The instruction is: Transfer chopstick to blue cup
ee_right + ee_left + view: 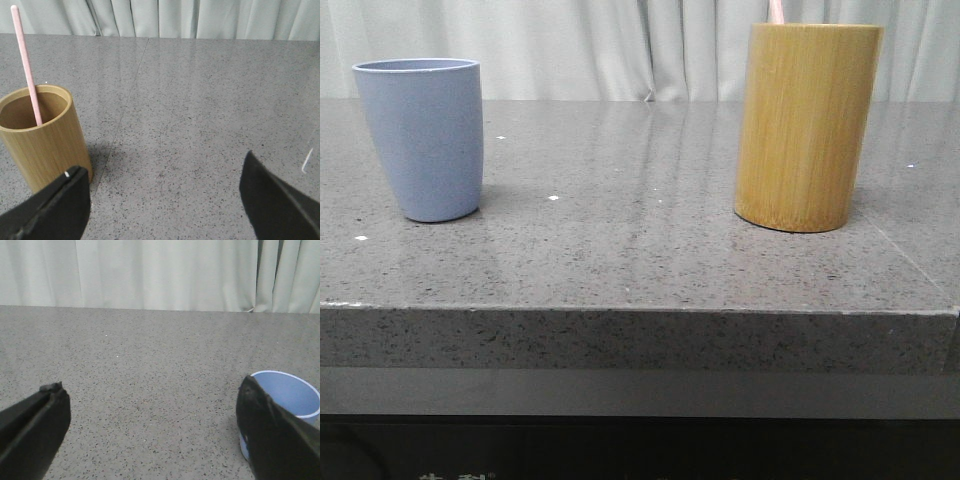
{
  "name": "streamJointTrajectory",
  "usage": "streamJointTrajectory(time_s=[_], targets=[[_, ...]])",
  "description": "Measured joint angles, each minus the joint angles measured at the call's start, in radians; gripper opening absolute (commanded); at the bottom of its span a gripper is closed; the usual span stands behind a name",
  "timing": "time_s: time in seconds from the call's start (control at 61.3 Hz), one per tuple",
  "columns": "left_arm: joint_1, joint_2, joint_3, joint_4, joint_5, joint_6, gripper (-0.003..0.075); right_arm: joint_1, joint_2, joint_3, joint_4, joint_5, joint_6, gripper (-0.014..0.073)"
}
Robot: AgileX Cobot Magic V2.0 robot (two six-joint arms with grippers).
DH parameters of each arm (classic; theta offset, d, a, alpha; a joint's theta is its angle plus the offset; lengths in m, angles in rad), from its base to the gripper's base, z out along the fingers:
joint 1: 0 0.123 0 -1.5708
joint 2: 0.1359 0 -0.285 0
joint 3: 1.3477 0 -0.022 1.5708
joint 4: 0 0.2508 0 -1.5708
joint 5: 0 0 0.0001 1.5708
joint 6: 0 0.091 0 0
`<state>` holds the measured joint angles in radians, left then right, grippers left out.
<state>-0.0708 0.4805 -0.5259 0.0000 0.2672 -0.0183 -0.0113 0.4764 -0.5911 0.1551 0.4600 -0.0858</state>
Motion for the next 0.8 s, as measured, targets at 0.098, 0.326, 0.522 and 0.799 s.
streamJointTrajectory(time_s=[0.098,0.326,0.522,0.799], targets=[[0.0,0.01,-0.005,0.0,0.01,0.002,0.0638,0.0,0.0,0.0,0.0,0.0,0.0,0.0626],[-0.064,0.209,-0.217,0.0,0.216,0.078,0.0638,0.0,0.0,0.0,0.0,0.0,0.0,0.0626],[-0.228,0.464,-0.519,0.0,0.481,0.099,0.0638,0.0,0.0,0.0,0.0,0.0,0.0,0.0626],[-0.44,0.775,-0.828,0.0,0.754,0.105,0.0638,0.0,0.0,0.0,0.0,0.0,0.0,0.0625]])
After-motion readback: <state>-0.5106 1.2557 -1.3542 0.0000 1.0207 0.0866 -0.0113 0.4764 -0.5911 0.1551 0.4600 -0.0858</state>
